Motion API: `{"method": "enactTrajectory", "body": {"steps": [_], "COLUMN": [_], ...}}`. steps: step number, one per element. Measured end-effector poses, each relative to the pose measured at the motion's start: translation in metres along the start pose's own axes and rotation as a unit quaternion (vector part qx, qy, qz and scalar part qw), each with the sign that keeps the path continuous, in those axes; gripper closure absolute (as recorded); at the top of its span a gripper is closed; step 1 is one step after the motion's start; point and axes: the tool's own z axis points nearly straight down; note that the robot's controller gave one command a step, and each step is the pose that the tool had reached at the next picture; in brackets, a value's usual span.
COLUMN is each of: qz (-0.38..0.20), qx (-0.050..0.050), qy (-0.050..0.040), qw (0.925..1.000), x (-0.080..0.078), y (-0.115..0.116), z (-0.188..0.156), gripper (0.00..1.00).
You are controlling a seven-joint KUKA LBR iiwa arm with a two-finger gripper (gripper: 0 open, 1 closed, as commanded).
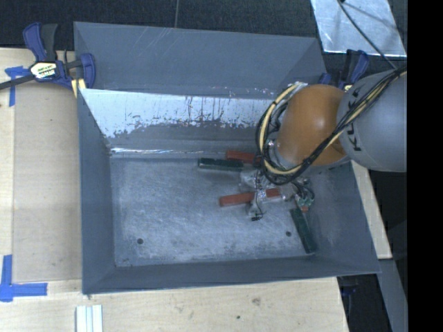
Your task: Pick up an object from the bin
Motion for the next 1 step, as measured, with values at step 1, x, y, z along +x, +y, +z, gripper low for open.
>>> {"method": "enactTrajectory", "body": {"steps": [1], "qz": [-0.012], "qx": [0.002], "qy": [-0.0033], "qw": [0.9999], "x": [0.0027], "y": [-0.0143], "z": [-0.1301], "gripper": [1.00]}}
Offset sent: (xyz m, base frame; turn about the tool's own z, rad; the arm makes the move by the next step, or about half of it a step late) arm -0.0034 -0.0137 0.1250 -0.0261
